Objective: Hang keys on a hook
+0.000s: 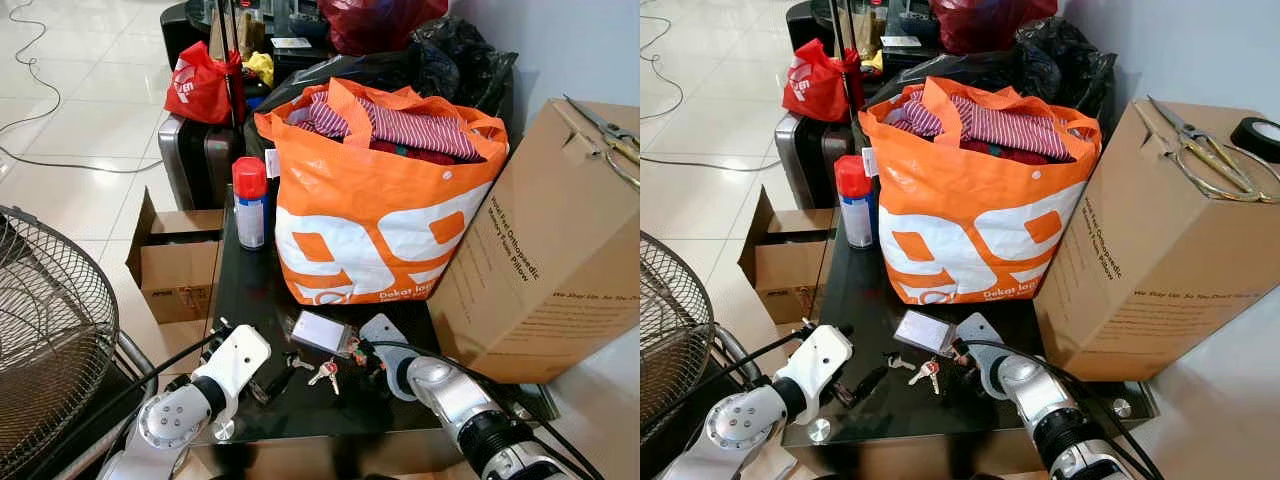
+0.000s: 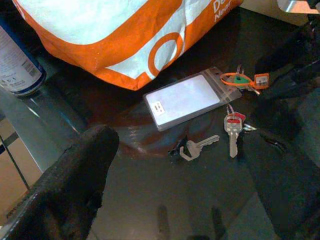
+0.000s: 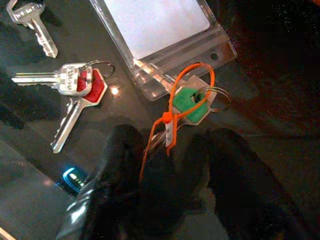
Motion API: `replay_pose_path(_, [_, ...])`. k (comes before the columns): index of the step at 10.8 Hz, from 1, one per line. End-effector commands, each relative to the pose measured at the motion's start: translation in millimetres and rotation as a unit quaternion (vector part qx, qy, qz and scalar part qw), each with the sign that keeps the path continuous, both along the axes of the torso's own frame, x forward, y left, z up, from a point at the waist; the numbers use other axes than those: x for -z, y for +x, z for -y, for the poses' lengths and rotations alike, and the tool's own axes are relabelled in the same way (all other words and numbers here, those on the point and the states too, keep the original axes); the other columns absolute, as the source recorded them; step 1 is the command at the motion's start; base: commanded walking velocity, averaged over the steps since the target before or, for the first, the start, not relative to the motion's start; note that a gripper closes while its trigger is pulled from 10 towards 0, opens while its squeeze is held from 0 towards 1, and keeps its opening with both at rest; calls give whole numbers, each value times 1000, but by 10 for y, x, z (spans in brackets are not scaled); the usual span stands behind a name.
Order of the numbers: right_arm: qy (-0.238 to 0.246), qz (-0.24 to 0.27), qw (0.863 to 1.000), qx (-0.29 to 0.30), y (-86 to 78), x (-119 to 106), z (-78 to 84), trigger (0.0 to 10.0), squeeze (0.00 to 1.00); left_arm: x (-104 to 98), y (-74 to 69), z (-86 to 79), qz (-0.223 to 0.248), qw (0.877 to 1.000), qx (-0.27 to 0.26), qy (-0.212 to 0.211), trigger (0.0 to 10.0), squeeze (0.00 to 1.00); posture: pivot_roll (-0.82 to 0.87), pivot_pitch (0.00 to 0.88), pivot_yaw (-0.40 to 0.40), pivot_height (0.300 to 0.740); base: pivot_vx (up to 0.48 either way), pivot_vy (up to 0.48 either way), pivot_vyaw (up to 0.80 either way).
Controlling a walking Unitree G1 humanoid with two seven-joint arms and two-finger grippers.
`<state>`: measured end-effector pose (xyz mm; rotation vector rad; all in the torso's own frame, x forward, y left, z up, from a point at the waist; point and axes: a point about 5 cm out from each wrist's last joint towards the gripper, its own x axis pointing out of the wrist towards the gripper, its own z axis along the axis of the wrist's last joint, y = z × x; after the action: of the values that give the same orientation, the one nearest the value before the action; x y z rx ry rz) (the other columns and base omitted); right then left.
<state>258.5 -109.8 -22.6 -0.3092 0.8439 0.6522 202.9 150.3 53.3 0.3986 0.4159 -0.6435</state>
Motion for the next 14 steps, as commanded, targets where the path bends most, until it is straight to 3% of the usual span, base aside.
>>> replay_pose_path(1, [2,5,1000,14,39,-16,34,0,0,32,-23,20,-6,1000,9,2,10000,349,55,16,-94,740,0,0,0])
replay_pose_path(14, [38,20,999,16,88,-56,-22,0,0,41,-41,4,-12,1000,15,3,10000,349,64,0,-87,740,0,0,0])
